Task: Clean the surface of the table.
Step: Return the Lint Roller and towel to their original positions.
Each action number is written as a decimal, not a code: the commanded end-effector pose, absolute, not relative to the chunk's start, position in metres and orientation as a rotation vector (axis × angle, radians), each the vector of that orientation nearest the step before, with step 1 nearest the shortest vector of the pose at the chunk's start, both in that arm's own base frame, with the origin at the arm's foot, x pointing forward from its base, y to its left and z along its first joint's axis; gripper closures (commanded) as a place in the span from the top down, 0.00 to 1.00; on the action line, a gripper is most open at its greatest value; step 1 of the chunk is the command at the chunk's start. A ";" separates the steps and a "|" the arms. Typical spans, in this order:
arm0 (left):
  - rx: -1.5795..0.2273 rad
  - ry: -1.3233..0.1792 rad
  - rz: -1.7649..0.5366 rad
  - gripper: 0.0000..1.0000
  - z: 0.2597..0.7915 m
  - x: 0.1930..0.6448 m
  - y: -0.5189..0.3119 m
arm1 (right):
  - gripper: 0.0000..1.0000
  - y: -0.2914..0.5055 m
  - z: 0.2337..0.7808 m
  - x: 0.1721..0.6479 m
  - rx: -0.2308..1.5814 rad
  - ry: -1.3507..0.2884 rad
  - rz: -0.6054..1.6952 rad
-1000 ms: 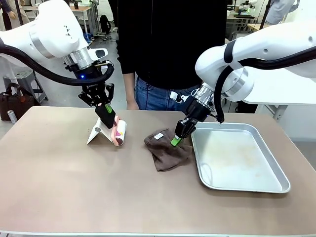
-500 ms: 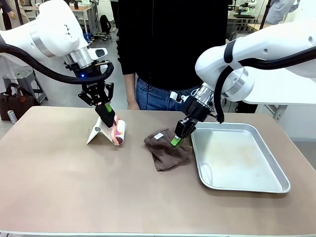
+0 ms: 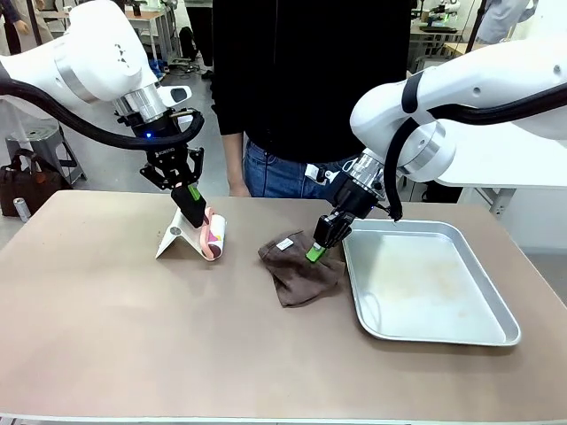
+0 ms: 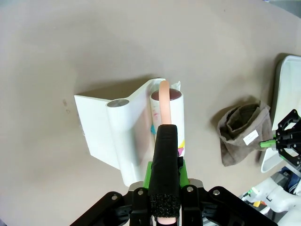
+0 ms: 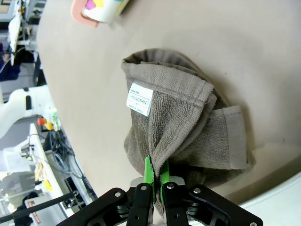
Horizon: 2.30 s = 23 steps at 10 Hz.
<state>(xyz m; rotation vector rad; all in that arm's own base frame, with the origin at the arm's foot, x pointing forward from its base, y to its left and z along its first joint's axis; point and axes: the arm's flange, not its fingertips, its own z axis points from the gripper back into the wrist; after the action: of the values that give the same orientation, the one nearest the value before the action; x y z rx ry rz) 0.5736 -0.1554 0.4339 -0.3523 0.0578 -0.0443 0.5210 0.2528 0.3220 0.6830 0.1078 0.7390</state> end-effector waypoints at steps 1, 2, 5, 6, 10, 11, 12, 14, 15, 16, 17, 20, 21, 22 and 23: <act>-0.361 0.048 0.000 0.22 0.431 0.580 -0.147 | 0.05 0.252 0.325 0.520 0.690 0.090 0.755; -0.386 0.058 0.006 0.22 0.430 0.581 -0.142 | 0.05 0.252 0.325 0.520 0.690 0.090 0.755; -0.438 0.080 0.041 0.22 0.425 0.583 -0.121 | 0.05 0.252 0.325 0.520 0.690 0.090 0.755; -0.442 0.084 0.047 0.22 0.423 0.583 -0.117 | 0.05 0.252 0.325 0.520 0.690 0.090 0.755; -0.483 0.114 0.051 0.22 0.415 0.580 -0.103 | 0.05 0.252 0.325 0.520 0.690 0.090 0.755; -0.499 0.116 0.047 0.22 0.413 0.579 -0.099 | 0.05 0.252 0.325 0.520 0.690 0.090 0.755; -0.508 0.120 0.038 0.22 0.410 0.577 -0.095 | 0.05 0.252 0.325 0.520 0.690 0.090 0.755; -0.538 0.104 0.034 0.22 0.404 0.570 -0.088 | 0.05 0.252 0.325 0.520 0.690 0.090 0.755; -0.560 0.094 0.025 0.22 0.402 0.566 -0.085 | 0.05 0.252 0.325 0.520 0.690 0.090 0.755; -0.575 0.087 0.016 0.22 0.400 0.564 -0.082 | 0.05 0.252 0.325 0.520 0.690 0.090 0.755; -0.593 0.073 0.009 0.22 0.399 0.562 -0.080 | 0.05 0.252 0.325 0.520 0.690 0.090 0.755; -0.596 0.059 -0.006 0.22 0.397 0.558 -0.075 | 0.05 0.252 0.325 0.520 0.690 0.090 0.755; -0.591 0.060 -0.005 0.22 0.396 0.557 -0.075 | 0.05 0.252 0.325 0.520 0.690 0.090 0.755; -0.587 0.059 -0.004 0.22 0.395 0.556 -0.075 | 0.05 0.252 0.325 0.520 0.690 0.090 0.755; -0.588 0.062 -0.005 0.22 0.395 0.556 -0.076 | 0.05 0.252 0.325 0.520 0.690 0.090 0.755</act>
<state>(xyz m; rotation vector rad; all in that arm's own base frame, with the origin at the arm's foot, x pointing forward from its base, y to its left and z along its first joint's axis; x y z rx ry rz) 0.5665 -0.0871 0.4025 -0.6052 0.0666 0.0016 0.5210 0.2527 0.3220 0.6831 0.1077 0.7389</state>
